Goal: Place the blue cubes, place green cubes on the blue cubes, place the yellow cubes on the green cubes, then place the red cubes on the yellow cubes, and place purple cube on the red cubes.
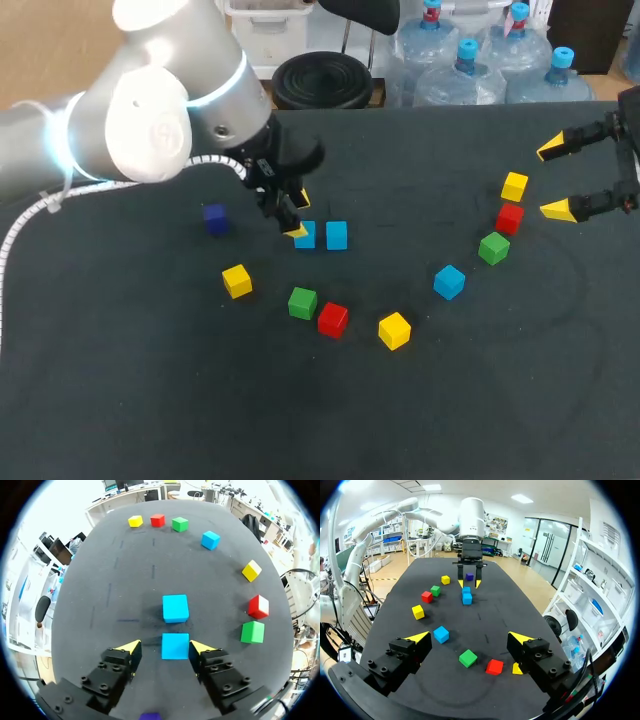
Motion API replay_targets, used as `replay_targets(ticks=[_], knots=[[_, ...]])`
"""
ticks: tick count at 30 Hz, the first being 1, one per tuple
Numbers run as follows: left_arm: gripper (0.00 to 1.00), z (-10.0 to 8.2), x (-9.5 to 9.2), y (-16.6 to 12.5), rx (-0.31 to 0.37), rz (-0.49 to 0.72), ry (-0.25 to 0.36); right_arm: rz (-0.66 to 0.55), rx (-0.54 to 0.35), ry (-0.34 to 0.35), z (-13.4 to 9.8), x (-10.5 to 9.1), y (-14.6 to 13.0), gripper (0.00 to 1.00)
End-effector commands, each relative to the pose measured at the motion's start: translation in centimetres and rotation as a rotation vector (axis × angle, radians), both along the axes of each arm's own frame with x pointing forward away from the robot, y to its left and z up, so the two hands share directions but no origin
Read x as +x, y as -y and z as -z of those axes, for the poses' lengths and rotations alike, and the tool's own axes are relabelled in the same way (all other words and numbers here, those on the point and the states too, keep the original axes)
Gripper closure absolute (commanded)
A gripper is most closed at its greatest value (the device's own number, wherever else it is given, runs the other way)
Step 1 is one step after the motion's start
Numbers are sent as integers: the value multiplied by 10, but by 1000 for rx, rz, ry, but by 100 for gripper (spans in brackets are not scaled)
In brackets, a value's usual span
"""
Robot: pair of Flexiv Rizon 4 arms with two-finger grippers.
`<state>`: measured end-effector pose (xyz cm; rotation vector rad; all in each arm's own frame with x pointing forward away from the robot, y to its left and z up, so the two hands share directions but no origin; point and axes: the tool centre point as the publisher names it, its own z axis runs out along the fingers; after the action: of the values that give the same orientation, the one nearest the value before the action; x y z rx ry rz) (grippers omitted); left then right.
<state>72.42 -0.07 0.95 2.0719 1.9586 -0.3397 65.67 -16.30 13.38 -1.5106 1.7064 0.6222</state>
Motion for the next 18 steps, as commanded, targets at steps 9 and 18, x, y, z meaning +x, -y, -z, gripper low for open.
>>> replay_targets(ticks=[9, 18], knots=[[36, 7, -6, -1, 6, 3, -35, -1, 2, 1, 1, 1, 0, 0], [36, 9, -9, 2, 6, 5, -42, -1, 2, 1, 1, 1, 0, 0]])
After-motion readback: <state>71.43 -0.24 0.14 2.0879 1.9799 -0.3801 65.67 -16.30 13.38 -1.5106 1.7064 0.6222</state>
